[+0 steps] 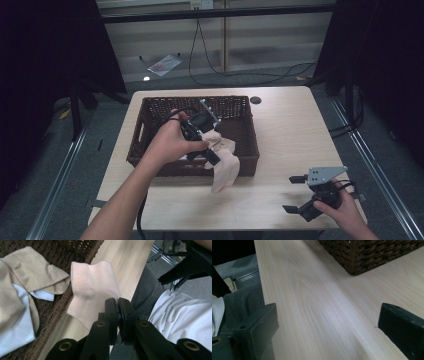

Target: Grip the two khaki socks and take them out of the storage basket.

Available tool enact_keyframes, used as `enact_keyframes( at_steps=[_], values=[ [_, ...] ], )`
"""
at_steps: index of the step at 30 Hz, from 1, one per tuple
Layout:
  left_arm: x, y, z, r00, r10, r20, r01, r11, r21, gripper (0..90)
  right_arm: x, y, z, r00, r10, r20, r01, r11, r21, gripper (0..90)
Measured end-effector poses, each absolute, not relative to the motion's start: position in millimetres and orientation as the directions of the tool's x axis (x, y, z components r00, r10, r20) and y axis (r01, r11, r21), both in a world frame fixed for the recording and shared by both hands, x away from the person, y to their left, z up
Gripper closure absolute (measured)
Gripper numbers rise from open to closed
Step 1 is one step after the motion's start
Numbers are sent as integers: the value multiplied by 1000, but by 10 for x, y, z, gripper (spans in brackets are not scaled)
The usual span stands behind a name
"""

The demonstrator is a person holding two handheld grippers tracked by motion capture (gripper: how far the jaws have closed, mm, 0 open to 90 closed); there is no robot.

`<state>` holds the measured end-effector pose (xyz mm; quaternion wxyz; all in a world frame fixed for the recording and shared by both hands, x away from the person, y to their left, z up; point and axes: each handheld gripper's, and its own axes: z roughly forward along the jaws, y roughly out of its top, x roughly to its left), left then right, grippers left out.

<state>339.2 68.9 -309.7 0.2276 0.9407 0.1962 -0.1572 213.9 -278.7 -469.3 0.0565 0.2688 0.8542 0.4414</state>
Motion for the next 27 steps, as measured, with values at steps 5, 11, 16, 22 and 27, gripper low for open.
enact_keyframes(
  at_steps=[5,11,16,22,27],
  values=[
    [3375,677,-3177,866,283,-412,445,-813,376,718,2141,-2783,-4698,-852,503,146,411,468,783,28],
    [3462,722,-3162,875,300,-380,449,-797,404,520,2139,-2786,-4694,-851,505,145,412,468,782,27],
    [3585,785,-3188,870,369,-326,481,-778,404,446,2141,-2784,-4696,-853,501,148,410,468,783,27],
    [3785,864,-3326,853,439,-283,521,-752,403,380,2139,-2786,-4693,-852,502,147,411,468,782,27],
    [3924,908,-3483,840,483,-249,543,-745,388,324,2138,-2786,-4694,-853,502,146,410,469,782,27]
  ],
)
